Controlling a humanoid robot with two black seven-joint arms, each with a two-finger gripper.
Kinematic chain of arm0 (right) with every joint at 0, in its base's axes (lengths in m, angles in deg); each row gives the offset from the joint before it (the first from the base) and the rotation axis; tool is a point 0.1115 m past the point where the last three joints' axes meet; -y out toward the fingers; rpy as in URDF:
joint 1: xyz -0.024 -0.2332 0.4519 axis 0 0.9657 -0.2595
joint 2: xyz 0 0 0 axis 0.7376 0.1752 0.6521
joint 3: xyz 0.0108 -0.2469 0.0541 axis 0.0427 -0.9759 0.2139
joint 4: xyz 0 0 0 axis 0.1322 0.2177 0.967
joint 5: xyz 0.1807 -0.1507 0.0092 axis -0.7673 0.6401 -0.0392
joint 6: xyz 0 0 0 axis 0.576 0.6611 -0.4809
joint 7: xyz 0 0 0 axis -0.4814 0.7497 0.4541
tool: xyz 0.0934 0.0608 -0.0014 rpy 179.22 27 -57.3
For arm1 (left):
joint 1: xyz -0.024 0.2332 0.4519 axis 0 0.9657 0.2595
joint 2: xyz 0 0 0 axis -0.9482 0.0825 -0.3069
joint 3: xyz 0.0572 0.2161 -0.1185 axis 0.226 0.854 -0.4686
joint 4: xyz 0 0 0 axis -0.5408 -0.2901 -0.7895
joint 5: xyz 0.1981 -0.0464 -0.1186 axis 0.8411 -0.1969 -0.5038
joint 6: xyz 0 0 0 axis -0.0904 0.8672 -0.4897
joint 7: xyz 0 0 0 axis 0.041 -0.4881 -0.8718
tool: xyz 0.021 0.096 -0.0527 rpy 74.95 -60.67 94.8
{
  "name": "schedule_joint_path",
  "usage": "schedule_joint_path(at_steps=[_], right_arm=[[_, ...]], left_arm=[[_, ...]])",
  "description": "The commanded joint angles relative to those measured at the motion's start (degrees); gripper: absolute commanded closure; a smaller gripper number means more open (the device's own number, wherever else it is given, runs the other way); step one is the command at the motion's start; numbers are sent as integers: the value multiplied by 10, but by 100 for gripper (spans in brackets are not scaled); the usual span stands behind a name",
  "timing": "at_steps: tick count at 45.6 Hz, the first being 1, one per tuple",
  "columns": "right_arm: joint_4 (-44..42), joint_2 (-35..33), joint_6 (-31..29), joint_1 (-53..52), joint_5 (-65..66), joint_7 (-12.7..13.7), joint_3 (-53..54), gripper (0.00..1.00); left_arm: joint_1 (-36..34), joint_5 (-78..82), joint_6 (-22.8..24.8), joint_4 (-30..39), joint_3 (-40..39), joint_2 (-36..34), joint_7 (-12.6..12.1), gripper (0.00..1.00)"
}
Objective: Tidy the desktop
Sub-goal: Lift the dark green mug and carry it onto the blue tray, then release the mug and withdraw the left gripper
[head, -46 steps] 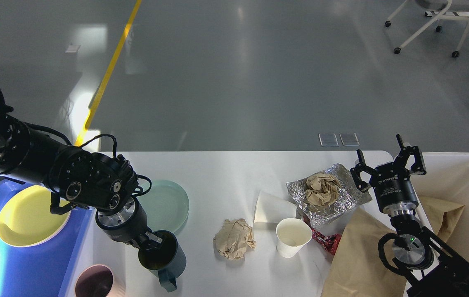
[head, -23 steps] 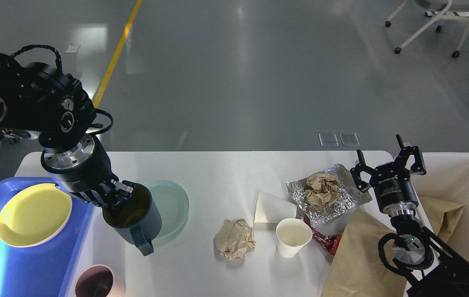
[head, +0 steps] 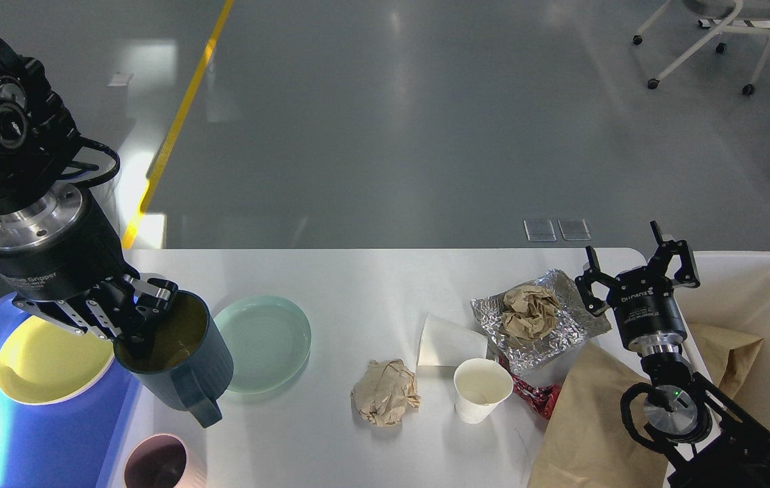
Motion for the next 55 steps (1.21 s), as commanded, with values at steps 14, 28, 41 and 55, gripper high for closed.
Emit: schedule_joint_path(at_steps=[14, 28, 41, 55], right_arm=[[1, 0, 0, 1, 0, 0, 0, 0], [1, 0, 0, 1, 0, 0, 0, 0], [1, 0, 0, 1, 0, 0, 0, 0], [1, 0, 0, 1, 0, -1, 0, 0]], left_arm=[[170, 82, -9, -130, 11, -163, -16, 100], [358, 192, -12, -274, -33, -311, -14, 100], [606, 282, -11, -435, -219, -401, -15, 100], [845, 336, -12, -573, -430, -409, -10, 99]])
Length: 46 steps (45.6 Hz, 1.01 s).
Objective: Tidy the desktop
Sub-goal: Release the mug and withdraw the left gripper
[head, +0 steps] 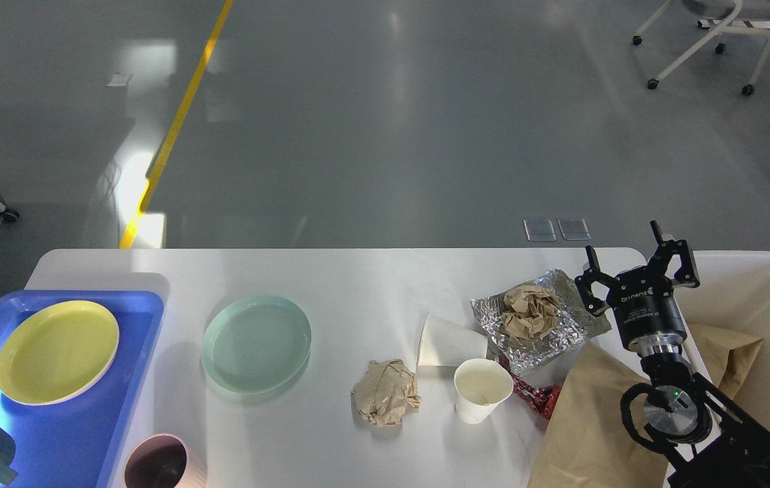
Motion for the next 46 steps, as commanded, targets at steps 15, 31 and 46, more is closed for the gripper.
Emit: schedule_joint_path(at_steps=[15, 31, 46], right_arm=[[-1, 0, 0, -1, 0, -1, 0, 0], [-1, 0, 0, -1, 0, 0, 0, 0], [-1, 0, 0, -1, 0, 0, 0, 0]], left_arm=[[131, 13, -46, -104, -86, 6, 39, 99], [161, 6, -58, -104, -126, 11, 40, 96], [190, 3, -105, -103, -145, 10, 38, 54]])
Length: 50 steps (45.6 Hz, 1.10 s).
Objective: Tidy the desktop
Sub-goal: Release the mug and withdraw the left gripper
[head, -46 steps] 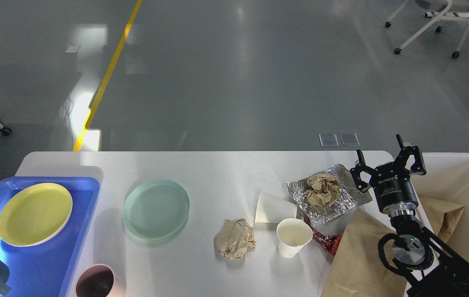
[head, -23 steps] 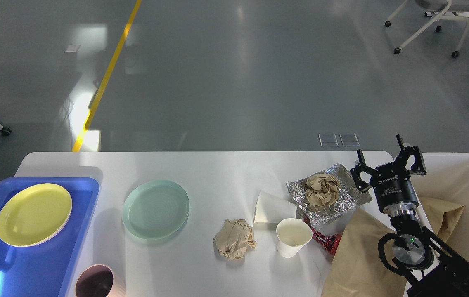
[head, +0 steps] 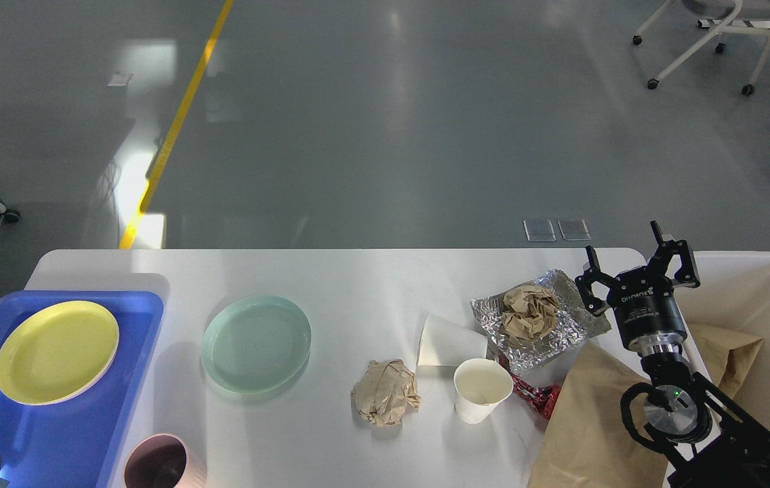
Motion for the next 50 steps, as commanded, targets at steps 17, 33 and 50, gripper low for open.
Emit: schedule_joint_path(at_steps=[17, 33, 50], right_arm=[[0, 0, 0, 0, 0, 0, 0, 0], [0, 0, 0, 0, 0, 0, 0, 0], [0, 0, 0, 0, 0, 0, 0, 0]], left_arm=[[11, -4, -61, 19, 0, -11, 4, 4], [-20, -14, -44, 80, 9, -59, -2, 4], [-222, -48, 50, 102, 152, -52, -16, 4]])
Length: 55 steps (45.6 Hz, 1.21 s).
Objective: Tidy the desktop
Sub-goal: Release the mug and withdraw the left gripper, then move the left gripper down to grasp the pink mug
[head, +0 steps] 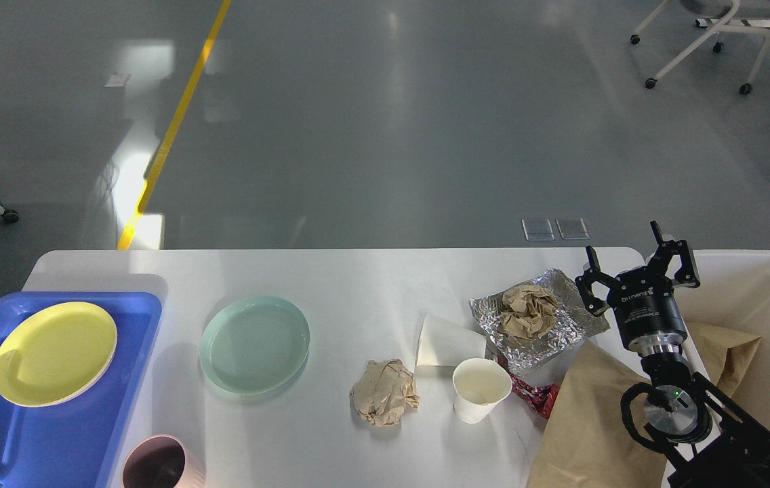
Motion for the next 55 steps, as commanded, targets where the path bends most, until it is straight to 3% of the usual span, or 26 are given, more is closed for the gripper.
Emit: schedule_joint_path(at_steps=[1, 15, 26, 42, 55], right_arm=[[0, 0, 0, 0, 0, -1, 0, 0], [1, 0, 0, 0, 0, 0, 0, 0], [1, 0, 0, 0, 0, 0, 0, 0], [0, 0, 0, 0, 0, 0, 0, 0], [0, 0, 0, 0, 0, 0, 0, 0]], left_arm=[[-74, -33, 1, 4, 86, 22, -3, 4], [-278, -131, 3, 54, 310, 104, -3, 4], [-452, -225, 2, 166, 445, 211, -3, 4], [-699, -379, -4, 368, 524, 396, -4, 4], [-876, -447, -3, 499, 523, 471, -25, 4]])
